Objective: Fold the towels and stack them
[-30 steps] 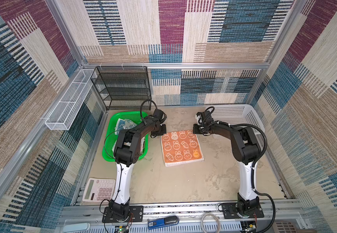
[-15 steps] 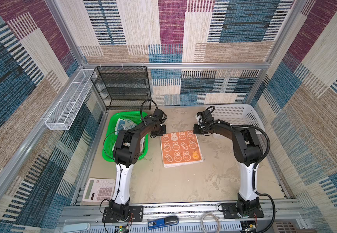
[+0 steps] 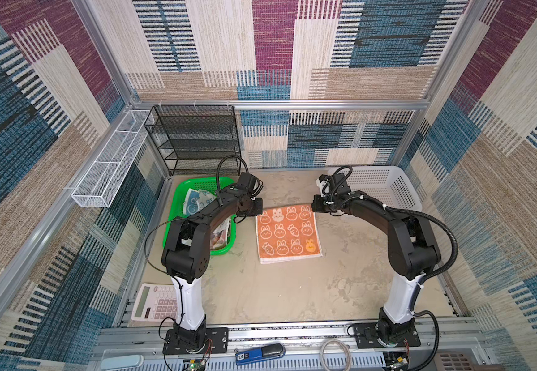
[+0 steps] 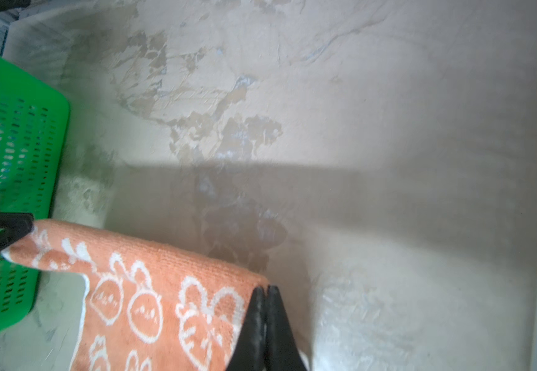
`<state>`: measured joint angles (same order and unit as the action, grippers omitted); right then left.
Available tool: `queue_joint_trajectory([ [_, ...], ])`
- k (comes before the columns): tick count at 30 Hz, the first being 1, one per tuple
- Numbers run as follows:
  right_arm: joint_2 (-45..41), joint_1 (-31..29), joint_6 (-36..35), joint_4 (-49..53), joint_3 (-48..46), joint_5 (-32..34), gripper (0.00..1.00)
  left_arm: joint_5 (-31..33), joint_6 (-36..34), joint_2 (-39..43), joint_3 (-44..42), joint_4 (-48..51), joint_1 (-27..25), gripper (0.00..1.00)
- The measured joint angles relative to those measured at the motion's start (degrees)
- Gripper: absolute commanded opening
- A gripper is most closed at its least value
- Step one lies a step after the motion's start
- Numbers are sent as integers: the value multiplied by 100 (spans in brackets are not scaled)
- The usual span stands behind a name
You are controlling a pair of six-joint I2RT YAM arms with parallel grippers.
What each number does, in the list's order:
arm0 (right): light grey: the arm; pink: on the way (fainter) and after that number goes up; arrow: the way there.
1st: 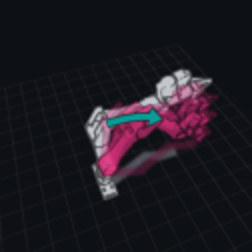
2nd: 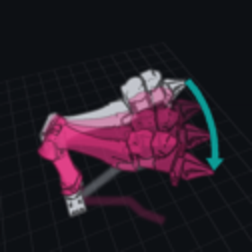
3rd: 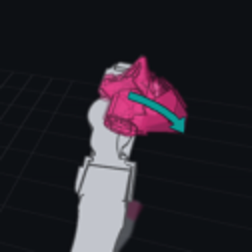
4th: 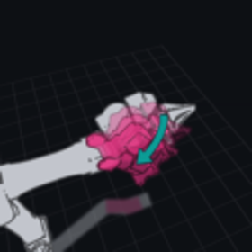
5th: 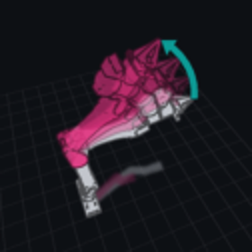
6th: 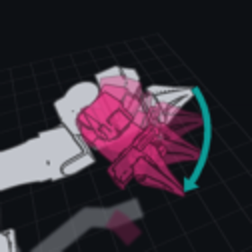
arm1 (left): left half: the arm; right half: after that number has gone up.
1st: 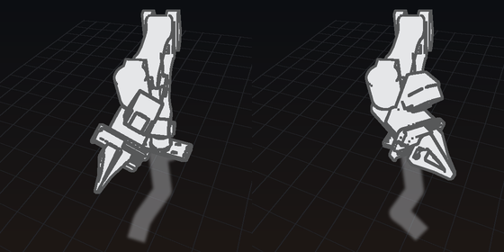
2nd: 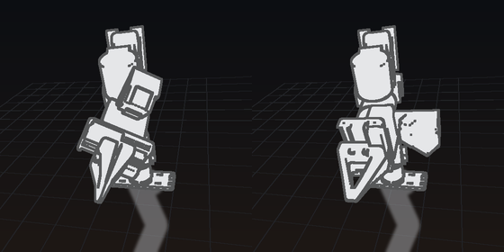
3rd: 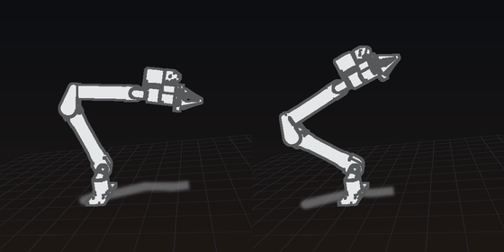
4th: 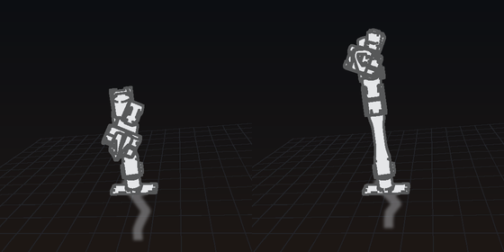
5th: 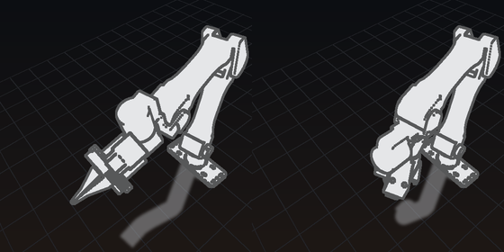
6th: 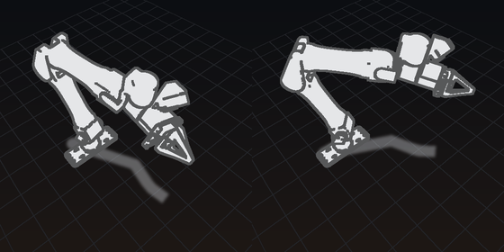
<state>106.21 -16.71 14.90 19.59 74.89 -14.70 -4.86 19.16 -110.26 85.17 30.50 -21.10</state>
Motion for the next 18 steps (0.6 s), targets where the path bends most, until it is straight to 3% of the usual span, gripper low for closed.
queue_joint_trajectory([
  [12, -1628, -90, 162, -271, -2269, -243, 0, -33, 378, 1386, -2037, -546, -601, 0],
  [18, -1707, -146, 354, -573, -3139, -483, 0, -98, 649, 1316, -2671, -761, -815, 0],
])
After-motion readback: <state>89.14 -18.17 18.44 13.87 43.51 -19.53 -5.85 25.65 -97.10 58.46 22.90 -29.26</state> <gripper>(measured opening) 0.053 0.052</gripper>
